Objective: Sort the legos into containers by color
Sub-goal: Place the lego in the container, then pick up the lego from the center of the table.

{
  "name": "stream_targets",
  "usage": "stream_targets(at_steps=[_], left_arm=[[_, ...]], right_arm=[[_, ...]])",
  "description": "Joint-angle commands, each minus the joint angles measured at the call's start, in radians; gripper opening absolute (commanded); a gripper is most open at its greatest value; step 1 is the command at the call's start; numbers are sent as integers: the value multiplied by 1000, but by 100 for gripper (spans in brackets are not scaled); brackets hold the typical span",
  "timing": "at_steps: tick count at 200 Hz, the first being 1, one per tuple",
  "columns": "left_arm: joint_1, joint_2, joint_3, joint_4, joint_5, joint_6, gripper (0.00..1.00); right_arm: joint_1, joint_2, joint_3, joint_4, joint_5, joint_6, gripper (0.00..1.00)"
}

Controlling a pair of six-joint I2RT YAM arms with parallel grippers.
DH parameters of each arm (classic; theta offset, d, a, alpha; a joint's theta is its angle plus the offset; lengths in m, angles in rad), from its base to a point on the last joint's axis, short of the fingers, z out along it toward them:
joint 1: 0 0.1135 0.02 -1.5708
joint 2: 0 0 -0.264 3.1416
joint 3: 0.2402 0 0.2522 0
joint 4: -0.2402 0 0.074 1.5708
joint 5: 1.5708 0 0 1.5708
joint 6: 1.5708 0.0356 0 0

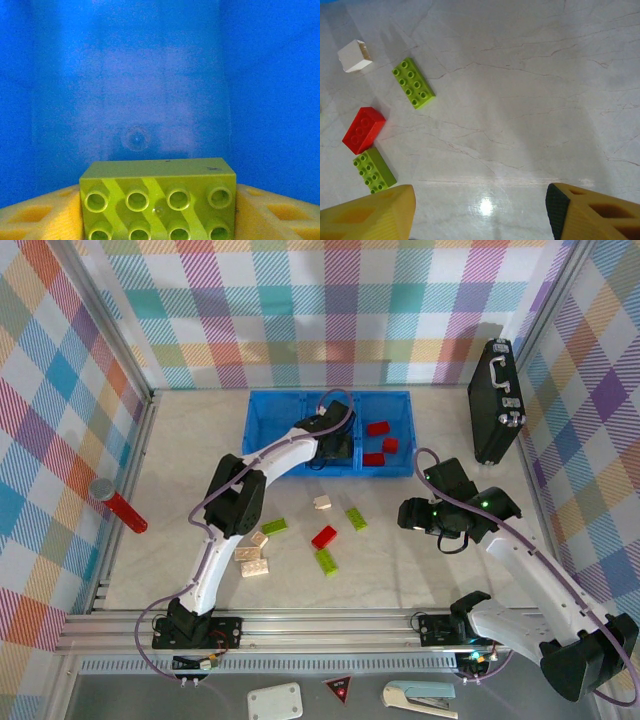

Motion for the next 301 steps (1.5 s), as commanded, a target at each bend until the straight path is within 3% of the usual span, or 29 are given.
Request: stream_targets(at_steps=[1, 117, 172, 220, 301], left_arm=[[-8, -108, -1, -8, 10, 9, 72], [-17, -296, -117, -59, 103, 20, 72], [-17, -475, -358, -76, 116, 7, 69], [-37, -593, -575, -30, 106, -99, 63], [-155, -525, -654, 39, 14, -253, 64]], right_arm=[[3, 9, 4, 12, -7, -3, 71], [3, 44, 12, 32, -52, -3, 70], [4, 75, 8, 48, -70, -8, 69], [4, 83, -4, 53, -69, -13, 69], [4, 75, -8, 35, -71, -22, 69]])
